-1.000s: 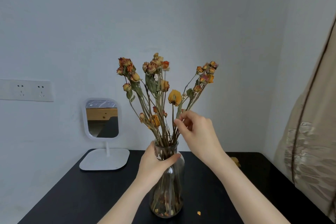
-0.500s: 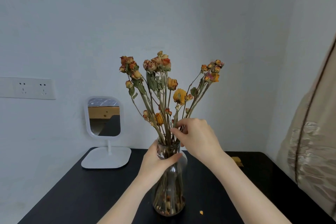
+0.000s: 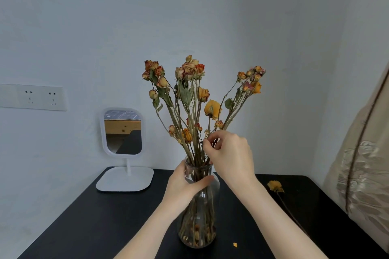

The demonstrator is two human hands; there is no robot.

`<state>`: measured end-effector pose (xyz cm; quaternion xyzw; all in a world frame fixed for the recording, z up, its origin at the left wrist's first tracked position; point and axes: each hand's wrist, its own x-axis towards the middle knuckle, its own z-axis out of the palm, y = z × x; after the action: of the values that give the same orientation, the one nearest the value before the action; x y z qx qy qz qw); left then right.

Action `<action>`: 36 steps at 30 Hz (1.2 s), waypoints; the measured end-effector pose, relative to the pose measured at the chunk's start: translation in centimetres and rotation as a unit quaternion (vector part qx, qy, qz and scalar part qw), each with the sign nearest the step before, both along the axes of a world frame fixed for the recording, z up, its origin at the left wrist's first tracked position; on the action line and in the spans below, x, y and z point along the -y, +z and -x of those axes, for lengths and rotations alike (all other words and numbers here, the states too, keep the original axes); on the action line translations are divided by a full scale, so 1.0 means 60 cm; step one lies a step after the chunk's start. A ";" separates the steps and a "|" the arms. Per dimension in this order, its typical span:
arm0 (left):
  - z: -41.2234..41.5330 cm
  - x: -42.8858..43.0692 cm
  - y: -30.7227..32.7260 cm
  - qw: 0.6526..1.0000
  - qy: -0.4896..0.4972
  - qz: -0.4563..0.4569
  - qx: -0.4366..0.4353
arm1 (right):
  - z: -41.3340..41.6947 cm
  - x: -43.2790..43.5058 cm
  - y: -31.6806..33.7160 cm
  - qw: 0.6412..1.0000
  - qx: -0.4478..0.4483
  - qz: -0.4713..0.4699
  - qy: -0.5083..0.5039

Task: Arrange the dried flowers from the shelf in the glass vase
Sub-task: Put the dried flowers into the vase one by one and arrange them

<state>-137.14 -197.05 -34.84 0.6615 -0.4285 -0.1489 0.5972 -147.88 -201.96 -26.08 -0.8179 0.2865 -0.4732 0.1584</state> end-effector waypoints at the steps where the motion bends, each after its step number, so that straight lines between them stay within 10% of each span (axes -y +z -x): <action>1: 0.000 0.000 0.000 1.000 0.001 -0.002 0.001 | 0.001 -0.001 0.001 1.000 0.008 -0.002 0.004; 22: -0.008 0.004 -0.009 1.000 -0.014 -0.004 -0.009 | 0.074 0.015 -0.024 0.998 0.047 -0.037 0.024; 30: -0.003 -0.001 -0.008 1.000 -0.012 0.005 -0.020 | 0.226 0.133 -0.152 0.920 -0.249 -0.262 -0.150; 36: -0.005 0.000 -0.011 1.000 0.000 0.004 -0.009 | 0.296 0.181 -0.217 0.858 -0.306 -0.340 -0.235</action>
<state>-136.83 -197.06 -35.51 0.6577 -0.4241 -0.1530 0.6035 -165.64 -212.83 -39.07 -0.7247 0.6475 -0.0958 0.2153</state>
